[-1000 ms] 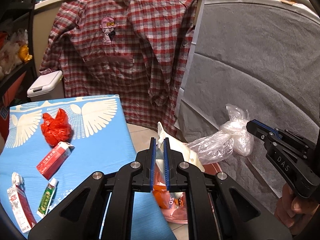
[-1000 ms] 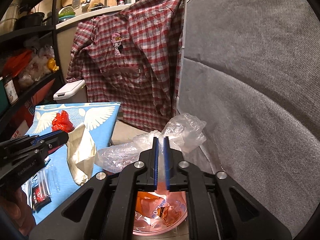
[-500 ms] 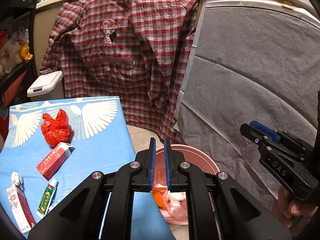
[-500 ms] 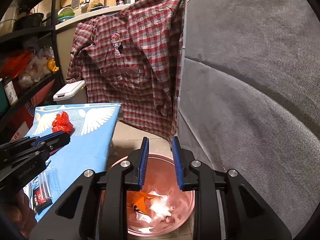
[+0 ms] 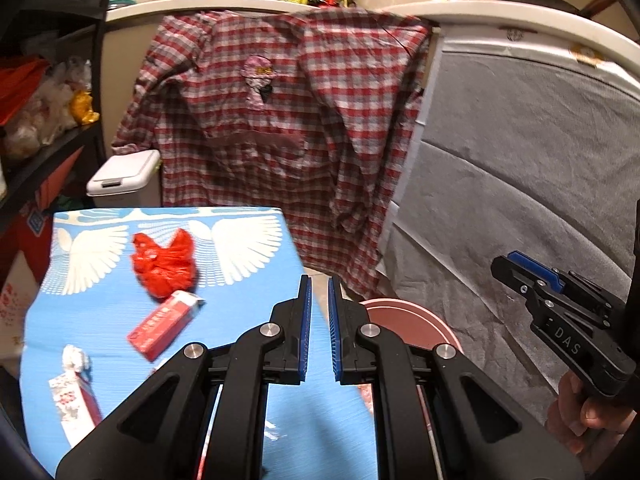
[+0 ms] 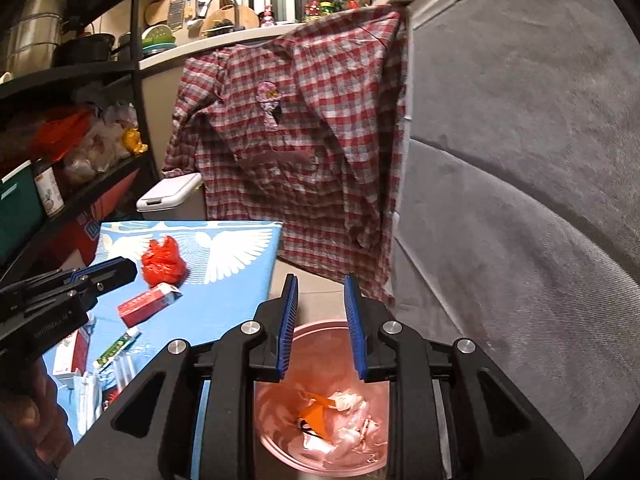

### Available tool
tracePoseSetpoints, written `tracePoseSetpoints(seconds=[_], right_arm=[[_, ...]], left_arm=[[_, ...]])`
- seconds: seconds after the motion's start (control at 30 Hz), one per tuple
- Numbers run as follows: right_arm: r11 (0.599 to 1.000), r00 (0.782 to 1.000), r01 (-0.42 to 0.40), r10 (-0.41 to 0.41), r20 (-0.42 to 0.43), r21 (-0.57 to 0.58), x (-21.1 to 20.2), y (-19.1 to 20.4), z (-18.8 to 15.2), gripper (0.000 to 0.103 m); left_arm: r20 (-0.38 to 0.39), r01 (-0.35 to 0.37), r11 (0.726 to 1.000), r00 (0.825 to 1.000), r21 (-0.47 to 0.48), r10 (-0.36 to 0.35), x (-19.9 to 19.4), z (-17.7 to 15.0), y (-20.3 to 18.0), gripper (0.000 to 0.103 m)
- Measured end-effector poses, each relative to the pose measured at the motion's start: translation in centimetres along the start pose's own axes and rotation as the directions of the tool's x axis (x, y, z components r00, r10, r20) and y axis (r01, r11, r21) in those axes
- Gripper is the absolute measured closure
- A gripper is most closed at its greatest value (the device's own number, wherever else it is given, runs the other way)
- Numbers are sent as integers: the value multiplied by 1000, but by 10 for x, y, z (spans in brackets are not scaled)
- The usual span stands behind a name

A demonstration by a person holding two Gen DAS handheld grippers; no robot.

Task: Collect trash
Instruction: 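Open the right tool over the bin while the left tool releases its wrapper, then move both tools back over the table toward the tissue and clear wrapper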

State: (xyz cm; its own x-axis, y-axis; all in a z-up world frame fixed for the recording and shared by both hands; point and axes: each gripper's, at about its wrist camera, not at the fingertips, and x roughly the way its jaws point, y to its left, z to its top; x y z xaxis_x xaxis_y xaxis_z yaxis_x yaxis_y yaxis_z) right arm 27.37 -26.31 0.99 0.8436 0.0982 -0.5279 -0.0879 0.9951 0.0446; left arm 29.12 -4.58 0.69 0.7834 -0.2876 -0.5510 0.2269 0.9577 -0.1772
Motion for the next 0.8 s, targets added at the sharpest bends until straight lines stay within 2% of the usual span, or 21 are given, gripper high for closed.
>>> tracePoseSetpoints(seconds=[0.37, 0.47, 0.8], right_arm=[[990, 992, -128, 127, -24, -65, 1, 54, -8, 82], [983, 985, -168, 166, -36, -77, 3, 69, -11, 85], [949, 959, -278, 266, -97, -149, 16, 123, -25, 85]], left_arm=[[27, -86, 996, 996, -30, 87, -38, 1, 72, 94], [32, -109, 993, 993, -45, 110, -48, 1, 94, 94], [22, -184, 980, 982, -82, 186, -69, -9, 158, 94]])
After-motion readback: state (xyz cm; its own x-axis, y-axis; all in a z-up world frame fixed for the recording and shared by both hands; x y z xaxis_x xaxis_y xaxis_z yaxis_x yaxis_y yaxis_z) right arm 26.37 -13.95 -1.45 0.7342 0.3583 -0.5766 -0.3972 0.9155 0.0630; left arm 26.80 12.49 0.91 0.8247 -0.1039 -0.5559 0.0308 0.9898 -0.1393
